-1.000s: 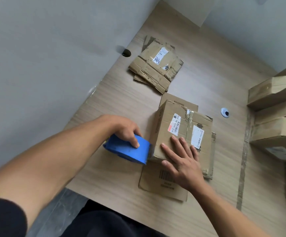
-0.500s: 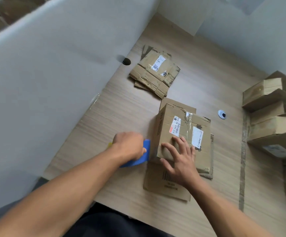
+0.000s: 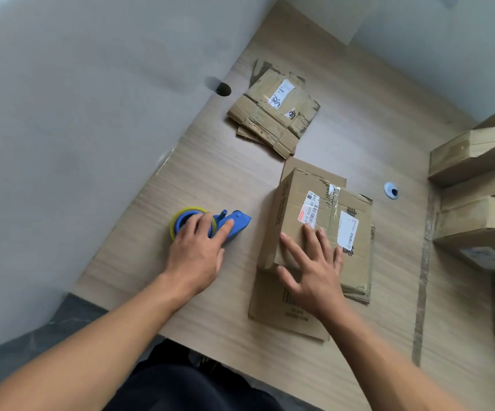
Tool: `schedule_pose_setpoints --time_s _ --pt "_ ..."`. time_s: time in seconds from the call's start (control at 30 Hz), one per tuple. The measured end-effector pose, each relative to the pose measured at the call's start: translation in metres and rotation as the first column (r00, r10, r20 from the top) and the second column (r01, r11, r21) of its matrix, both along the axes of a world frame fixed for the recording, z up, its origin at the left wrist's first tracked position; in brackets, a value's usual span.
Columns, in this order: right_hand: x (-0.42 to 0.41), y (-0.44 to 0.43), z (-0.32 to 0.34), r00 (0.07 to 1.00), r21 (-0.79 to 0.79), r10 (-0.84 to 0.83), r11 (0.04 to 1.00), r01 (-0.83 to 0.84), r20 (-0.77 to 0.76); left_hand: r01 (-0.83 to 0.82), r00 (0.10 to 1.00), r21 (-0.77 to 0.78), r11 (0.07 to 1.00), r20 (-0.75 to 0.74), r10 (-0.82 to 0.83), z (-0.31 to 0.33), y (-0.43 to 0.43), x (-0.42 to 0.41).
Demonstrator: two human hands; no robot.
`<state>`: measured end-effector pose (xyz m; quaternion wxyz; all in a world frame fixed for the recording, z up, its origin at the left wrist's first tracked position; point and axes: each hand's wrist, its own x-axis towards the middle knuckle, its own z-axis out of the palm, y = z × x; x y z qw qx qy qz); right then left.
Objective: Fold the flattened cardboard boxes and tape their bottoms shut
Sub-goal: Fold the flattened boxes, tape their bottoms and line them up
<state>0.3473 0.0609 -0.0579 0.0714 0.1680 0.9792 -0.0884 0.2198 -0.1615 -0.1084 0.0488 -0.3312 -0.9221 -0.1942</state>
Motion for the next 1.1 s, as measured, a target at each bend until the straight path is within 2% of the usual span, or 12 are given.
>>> schedule_pose_setpoints --time_s 0.07,0.1,0.17,0.27,0.37,0.5,0.63,0.8,0.93,1.1 --pt "0.000 -0.005 -0.001 0.999 0.027 -0.017 0.999 0.018 -0.045 0.089 0.996 0.177 0.980 -0.012 -0.089 0.008 0.003 0.003" --pt "-0.001 -0.008 -0.003 0.997 0.045 -0.027 0.999 0.030 -0.071 0.141 0.987 0.267 0.953 0.033 -0.155 0.013 0.006 0.006" --pt "-0.002 -0.014 -0.006 0.993 0.060 -0.048 0.997 0.054 -0.111 0.168 0.930 0.421 0.892 0.232 -0.285 0.018 0.015 0.011" --pt "-0.001 -0.015 -0.007 0.993 0.035 -0.045 0.998 0.049 -0.107 0.038 0.786 0.482 0.875 0.526 -0.324 0.018 0.033 0.018" --pt "0.002 0.000 0.000 0.998 -0.058 -0.027 0.998 0.024 -0.055 0.030 0.638 0.489 0.872 0.662 -0.393 0.016 0.050 0.018" --pt "0.007 0.021 0.012 0.998 -0.051 0.045 0.998 -0.043 0.042 0.081 0.617 0.487 0.870 0.661 -0.427 0.012 0.058 0.010" --pt "0.006 0.023 0.013 0.993 -0.081 0.057 0.996 -0.049 0.105 0.097 0.653 0.493 0.865 0.625 -0.429 0.011 0.061 0.008" --pt "0.004 0.026 0.017 0.991 -0.143 0.064 0.989 -0.048 0.114 0.130 0.695 0.442 0.888 0.597 -0.399 0.015 0.067 0.008" --pt "0.003 0.023 0.019 0.991 -0.154 0.055 0.987 -0.036 0.123 0.284 0.687 0.302 0.910 0.598 -0.413 0.020 0.075 -0.003" --pt "0.001 0.021 0.027 0.988 -0.238 0.023 0.971 0.014 0.150 0.437 0.691 0.198 0.877 0.550 -0.468 0.017 0.077 -0.004"
